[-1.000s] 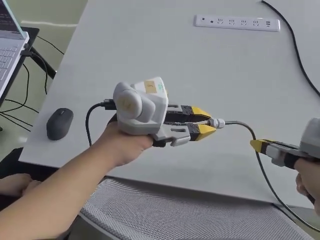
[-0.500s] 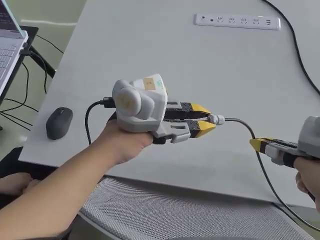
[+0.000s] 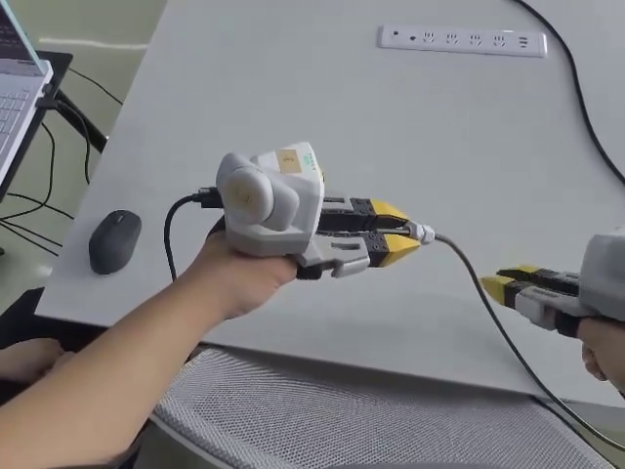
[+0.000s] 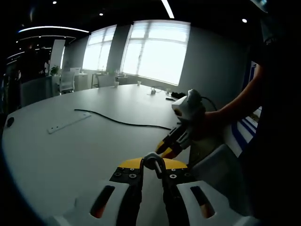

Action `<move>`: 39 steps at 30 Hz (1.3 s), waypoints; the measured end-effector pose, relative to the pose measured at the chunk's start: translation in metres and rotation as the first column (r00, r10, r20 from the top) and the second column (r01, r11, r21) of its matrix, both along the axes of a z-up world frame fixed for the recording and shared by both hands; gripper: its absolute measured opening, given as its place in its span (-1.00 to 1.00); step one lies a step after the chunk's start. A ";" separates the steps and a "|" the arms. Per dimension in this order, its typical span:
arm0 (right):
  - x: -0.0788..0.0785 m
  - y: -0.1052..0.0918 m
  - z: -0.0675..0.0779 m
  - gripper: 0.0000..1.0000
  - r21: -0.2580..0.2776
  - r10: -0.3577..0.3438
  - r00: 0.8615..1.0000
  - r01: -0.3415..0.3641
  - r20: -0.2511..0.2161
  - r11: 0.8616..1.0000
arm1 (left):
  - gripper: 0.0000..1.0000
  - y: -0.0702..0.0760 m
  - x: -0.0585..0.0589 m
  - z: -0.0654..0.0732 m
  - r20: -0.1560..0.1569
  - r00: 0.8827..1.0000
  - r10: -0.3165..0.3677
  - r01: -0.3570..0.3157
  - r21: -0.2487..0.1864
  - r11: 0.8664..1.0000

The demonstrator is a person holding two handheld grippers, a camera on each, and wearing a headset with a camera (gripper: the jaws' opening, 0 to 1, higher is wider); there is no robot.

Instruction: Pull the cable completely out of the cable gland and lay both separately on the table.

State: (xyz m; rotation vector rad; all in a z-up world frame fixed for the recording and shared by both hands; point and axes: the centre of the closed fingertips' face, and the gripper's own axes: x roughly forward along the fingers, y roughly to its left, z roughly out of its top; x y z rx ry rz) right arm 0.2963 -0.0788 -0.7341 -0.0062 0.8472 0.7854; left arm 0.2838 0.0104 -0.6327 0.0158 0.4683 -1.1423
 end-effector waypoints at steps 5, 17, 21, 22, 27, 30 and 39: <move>0.003 0.023 0.037 -0.63 -0.042 0.167 0.970 -0.162 0.176 0.986 | -0.70 0.000 0.000 -0.002 -0.005 1.000 -0.002 0.002 0.003 1.000; -0.002 0.074 0.063 -0.71 -0.339 0.552 0.745 -0.444 0.374 0.829 | -0.71 0.000 -0.002 0.000 -0.020 1.000 -0.004 0.004 0.000 1.000; -0.005 0.080 0.056 -0.77 -0.358 0.586 0.721 -0.471 0.371 0.806 | -0.71 0.000 -0.002 0.002 -0.019 1.000 0.000 0.000 -0.004 1.000; -0.006 0.081 0.057 -0.78 -0.358 0.588 0.717 -0.473 0.375 0.805 | -0.71 0.000 -0.001 0.001 -0.019 1.000 -0.001 0.001 -0.002 1.000; -0.006 0.083 0.060 -0.88 -0.361 0.591 0.706 -0.473 0.390 0.804 | -0.71 0.001 0.001 -0.002 -0.023 1.000 -0.001 0.000 -0.005 1.000; -0.004 0.082 0.060 -0.93 -0.352 0.584 0.710 -0.470 0.393 0.809 | -0.71 0.002 0.002 -0.003 -0.026 1.000 -0.003 0.003 -0.006 1.000; -0.002 0.081 0.060 -1.00 -0.321 0.554 0.731 -0.455 0.398 0.831 | -0.71 0.000 0.004 -0.006 -0.034 0.999 -0.003 0.002 -0.013 1.000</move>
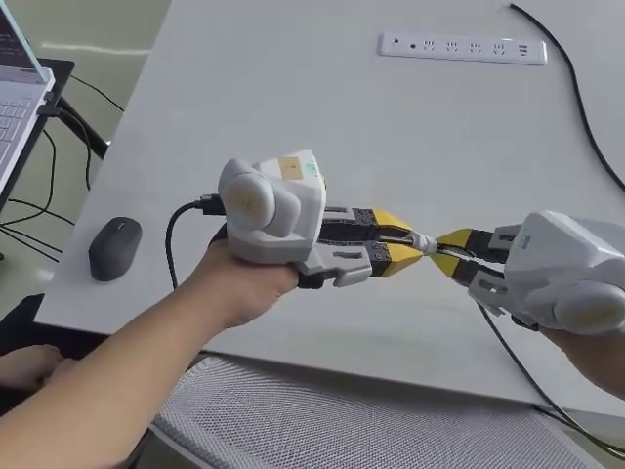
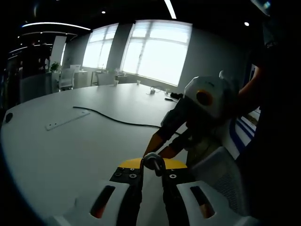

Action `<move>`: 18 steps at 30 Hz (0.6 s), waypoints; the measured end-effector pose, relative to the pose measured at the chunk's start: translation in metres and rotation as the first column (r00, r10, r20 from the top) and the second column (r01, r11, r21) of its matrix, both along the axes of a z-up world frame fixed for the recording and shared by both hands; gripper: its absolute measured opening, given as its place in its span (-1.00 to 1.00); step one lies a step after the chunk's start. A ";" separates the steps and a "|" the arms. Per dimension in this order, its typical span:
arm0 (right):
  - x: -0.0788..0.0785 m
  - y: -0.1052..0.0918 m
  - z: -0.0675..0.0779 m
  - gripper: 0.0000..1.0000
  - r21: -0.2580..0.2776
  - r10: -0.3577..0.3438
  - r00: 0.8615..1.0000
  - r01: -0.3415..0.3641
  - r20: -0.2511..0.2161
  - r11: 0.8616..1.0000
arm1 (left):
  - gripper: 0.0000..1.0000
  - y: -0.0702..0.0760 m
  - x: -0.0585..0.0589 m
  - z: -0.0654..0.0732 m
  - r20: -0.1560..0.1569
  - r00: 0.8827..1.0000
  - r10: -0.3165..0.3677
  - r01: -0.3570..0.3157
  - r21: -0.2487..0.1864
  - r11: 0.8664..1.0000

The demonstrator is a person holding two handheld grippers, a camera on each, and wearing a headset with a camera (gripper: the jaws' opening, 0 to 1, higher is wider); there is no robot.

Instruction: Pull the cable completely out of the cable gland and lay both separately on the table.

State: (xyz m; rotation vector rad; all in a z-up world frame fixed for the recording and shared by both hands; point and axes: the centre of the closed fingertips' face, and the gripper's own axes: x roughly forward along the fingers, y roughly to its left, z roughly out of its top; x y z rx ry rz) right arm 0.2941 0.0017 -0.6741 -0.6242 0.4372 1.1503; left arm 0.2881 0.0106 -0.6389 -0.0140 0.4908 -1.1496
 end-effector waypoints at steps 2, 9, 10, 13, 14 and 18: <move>-0.001 0.000 -0.001 -1.00 0.000 -0.002 1.000 0.002 -0.005 1.000 | -0.71 0.000 0.000 -0.001 -0.002 1.000 -0.001 0.001 0.000 1.000; -0.001 -0.002 -0.004 -1.00 0.015 -0.023 0.999 0.024 -0.035 1.000 | -0.70 -0.003 -0.002 0.001 0.004 1.000 -0.005 0.005 0.002 1.000; 0.000 -0.004 -0.005 -1.00 0.010 -0.030 0.999 0.031 -0.040 0.999 | -0.70 -0.003 -0.002 0.001 0.005 1.000 -0.005 0.005 0.001 1.000; 0.002 -0.008 -0.010 -1.00 0.006 -0.058 0.995 0.059 -0.078 0.998 | -0.70 -0.004 -0.002 0.003 0.007 1.000 -0.003 0.003 -0.003 1.000; 0.003 -0.011 -0.013 -1.00 -0.001 -0.065 0.994 0.065 -0.086 0.998 | -0.70 -0.003 -0.002 0.004 0.007 1.000 0.000 0.001 -0.005 1.000; 0.004 -0.021 -0.022 -1.00 -0.013 -0.110 0.985 0.110 -0.131 0.994 | -0.70 -0.002 -0.001 0.008 0.009 1.000 0.010 -0.010 -0.017 1.000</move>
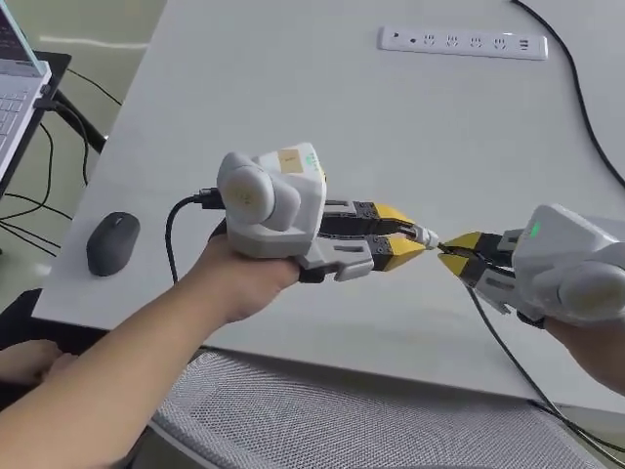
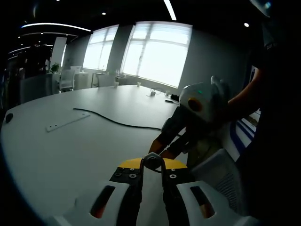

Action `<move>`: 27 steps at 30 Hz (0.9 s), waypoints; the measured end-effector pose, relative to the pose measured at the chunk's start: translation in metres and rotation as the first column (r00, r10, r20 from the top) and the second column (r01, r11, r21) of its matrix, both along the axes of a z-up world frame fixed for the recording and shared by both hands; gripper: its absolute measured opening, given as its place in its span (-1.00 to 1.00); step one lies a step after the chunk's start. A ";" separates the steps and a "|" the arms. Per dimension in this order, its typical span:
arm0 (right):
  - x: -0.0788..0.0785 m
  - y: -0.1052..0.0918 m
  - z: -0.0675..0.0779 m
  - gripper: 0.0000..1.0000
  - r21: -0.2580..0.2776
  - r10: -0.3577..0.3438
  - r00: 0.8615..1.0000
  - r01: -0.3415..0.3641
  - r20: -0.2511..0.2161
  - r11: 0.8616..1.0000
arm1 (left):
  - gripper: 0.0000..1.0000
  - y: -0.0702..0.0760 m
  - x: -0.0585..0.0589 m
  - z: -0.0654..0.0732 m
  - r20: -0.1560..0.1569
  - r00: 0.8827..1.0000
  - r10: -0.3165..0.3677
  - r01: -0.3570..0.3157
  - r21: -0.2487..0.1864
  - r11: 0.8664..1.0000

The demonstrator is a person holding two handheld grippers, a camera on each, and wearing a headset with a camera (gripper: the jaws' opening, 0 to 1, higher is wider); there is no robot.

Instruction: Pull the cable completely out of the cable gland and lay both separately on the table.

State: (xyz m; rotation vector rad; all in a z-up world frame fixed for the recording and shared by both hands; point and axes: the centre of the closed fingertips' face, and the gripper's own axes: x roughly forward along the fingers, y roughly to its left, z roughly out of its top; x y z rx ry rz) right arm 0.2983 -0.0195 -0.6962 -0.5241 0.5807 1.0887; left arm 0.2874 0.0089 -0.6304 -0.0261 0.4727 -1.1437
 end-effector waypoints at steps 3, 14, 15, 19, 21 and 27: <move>0.002 -0.008 -0.008 -1.00 -0.008 -0.025 0.999 0.025 -0.028 1.000 | -0.70 0.000 0.000 0.003 0.001 1.000 0.005 -0.005 -0.008 1.000; -0.002 -0.028 -0.026 -1.00 -0.006 -0.115 0.986 0.115 -0.119 0.993 | -0.70 0.002 0.002 0.003 0.008 1.000 0.015 -0.015 -0.011 1.000; -0.003 -0.029 -0.027 -1.00 -0.008 -0.116 0.986 0.116 -0.121 0.993 | -0.70 0.002 0.002 0.003 0.008 1.000 0.015 -0.014 -0.010 1.000; -0.007 -0.033 -0.031 -1.00 -0.025 -0.113 0.986 0.111 -0.119 0.994 | -0.70 0.002 0.002 0.002 0.005 1.000 0.017 -0.017 -0.010 1.000; -0.007 -0.034 -0.031 -1.00 -0.027 -0.112 0.988 0.109 -0.110 0.994 | -0.70 0.003 0.002 0.001 0.007 1.000 0.020 -0.020 -0.008 1.000; -0.004 -0.035 -0.029 -1.00 -0.036 -0.115 0.988 0.112 -0.107 0.993 | -0.70 0.004 0.001 0.000 0.007 1.000 0.022 -0.021 -0.006 1.000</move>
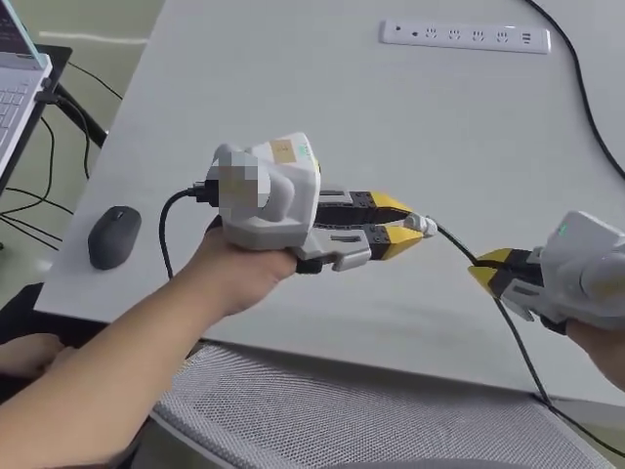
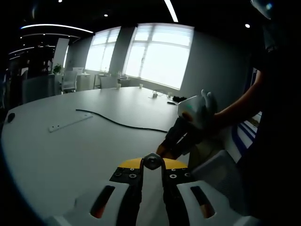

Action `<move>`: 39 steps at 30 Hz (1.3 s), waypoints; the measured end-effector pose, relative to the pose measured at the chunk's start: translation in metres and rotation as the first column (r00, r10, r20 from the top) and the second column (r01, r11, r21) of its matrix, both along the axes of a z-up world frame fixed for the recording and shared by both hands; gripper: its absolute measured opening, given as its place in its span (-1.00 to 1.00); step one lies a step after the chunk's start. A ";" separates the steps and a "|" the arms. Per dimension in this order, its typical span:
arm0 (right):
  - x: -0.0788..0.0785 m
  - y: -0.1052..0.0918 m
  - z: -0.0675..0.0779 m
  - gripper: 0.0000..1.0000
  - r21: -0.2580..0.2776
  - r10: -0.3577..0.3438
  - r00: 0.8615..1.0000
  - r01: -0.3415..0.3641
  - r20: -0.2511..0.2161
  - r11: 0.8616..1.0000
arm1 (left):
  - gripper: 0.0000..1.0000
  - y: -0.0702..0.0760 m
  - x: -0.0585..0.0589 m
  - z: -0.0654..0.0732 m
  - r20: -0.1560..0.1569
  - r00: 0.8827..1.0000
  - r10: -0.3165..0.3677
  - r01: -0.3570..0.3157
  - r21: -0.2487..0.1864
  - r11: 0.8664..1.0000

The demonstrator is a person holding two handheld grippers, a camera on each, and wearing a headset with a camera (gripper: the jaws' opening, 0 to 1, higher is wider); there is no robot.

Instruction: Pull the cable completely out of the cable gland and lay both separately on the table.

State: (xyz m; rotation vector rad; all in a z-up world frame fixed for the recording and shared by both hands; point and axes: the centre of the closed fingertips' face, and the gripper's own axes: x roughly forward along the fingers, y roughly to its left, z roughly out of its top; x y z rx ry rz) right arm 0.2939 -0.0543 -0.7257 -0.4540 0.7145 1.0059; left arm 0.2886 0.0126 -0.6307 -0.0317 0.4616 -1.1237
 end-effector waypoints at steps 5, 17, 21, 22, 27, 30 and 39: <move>0.000 0.000 0.003 -1.00 -0.008 -0.001 1.000 0.002 0.007 1.000 | -0.70 0.000 -0.003 0.000 -0.001 1.000 0.000 0.000 -0.001 1.000; 0.007 0.013 0.010 -1.00 -0.039 0.012 1.000 -0.011 0.024 0.999 | -0.69 0.012 -0.006 -0.004 0.002 1.000 0.009 -0.009 -0.016 1.000; 0.016 0.026 0.014 -1.00 -0.041 0.017 0.999 -0.016 0.033 0.999 | -0.69 0.020 -0.009 -0.013 -0.004 1.000 0.010 -0.010 -0.006 1.000; 0.019 0.032 0.016 -1.00 -0.047 0.030 0.999 -0.028 0.041 0.999 | -0.69 0.022 -0.009 -0.015 -0.008 1.000 0.012 -0.012 -0.007 1.000; 0.031 0.052 0.019 -1.00 -0.064 0.063 0.997 -0.059 0.049 0.996 | -0.69 0.033 -0.010 -0.024 -0.023 1.000 0.019 -0.019 0.002 1.000; 0.037 0.064 0.020 -1.00 -0.072 0.086 0.995 -0.082 0.055 0.994 | -0.69 0.039 -0.012 -0.030 -0.028 0.999 0.024 -0.023 0.014 1.000; 0.047 0.104 0.018 -1.00 -0.098 0.160 0.986 -0.155 0.046 0.983 | -0.69 0.055 -0.013 -0.052 -0.045 0.998 0.048 -0.047 0.030 0.998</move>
